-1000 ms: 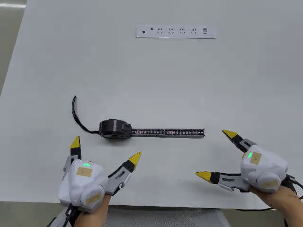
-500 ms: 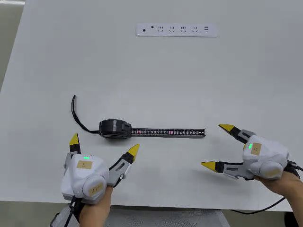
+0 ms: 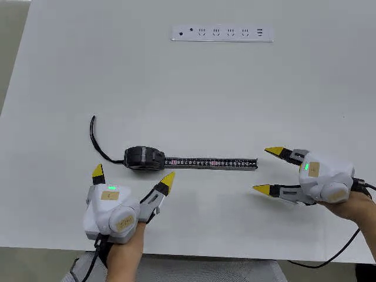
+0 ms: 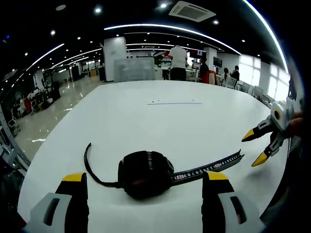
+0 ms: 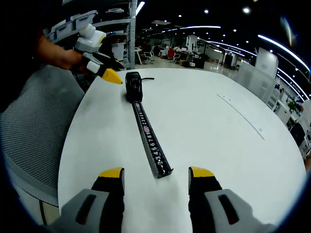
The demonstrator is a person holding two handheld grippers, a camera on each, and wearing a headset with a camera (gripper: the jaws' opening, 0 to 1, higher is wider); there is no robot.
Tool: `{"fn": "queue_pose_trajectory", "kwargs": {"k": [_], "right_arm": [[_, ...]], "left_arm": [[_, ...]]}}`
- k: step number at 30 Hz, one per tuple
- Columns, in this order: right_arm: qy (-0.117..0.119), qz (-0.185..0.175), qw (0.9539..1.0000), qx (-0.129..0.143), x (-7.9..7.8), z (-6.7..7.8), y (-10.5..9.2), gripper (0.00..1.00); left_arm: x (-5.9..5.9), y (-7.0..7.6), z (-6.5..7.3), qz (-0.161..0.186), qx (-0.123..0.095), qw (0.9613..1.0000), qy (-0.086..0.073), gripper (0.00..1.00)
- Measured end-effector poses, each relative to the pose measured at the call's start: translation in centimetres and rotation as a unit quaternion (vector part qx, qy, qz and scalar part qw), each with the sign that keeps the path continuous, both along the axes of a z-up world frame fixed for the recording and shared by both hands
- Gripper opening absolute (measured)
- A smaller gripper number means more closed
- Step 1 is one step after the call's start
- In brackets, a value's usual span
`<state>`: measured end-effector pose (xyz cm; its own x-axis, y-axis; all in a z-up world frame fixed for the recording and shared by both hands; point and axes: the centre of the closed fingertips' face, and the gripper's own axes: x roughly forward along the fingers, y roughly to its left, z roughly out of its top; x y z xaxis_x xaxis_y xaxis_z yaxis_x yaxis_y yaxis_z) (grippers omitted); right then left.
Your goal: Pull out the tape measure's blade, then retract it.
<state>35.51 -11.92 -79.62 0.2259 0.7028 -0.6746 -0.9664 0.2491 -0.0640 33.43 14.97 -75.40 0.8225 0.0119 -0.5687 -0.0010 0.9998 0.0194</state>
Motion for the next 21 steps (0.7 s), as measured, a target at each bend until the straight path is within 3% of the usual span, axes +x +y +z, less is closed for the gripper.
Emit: {"fn": "queue_pose_trajectory", "kwargs": {"k": [7,21], "right_arm": [[0.003,0.024,0.9996,-0.011,0.6,-0.7,0.1,0.39],[0.011,0.060,0.9975,-0.036,1.5,-2.4,0.3,0.25]], "left_arm": [[0.7,-0.1,-0.8,0.008,-0.005,0.9999,0.010,0.94],[2.0,-0.2,-2.8,0.016,-0.014,0.9993,0.030,0.87]]}}
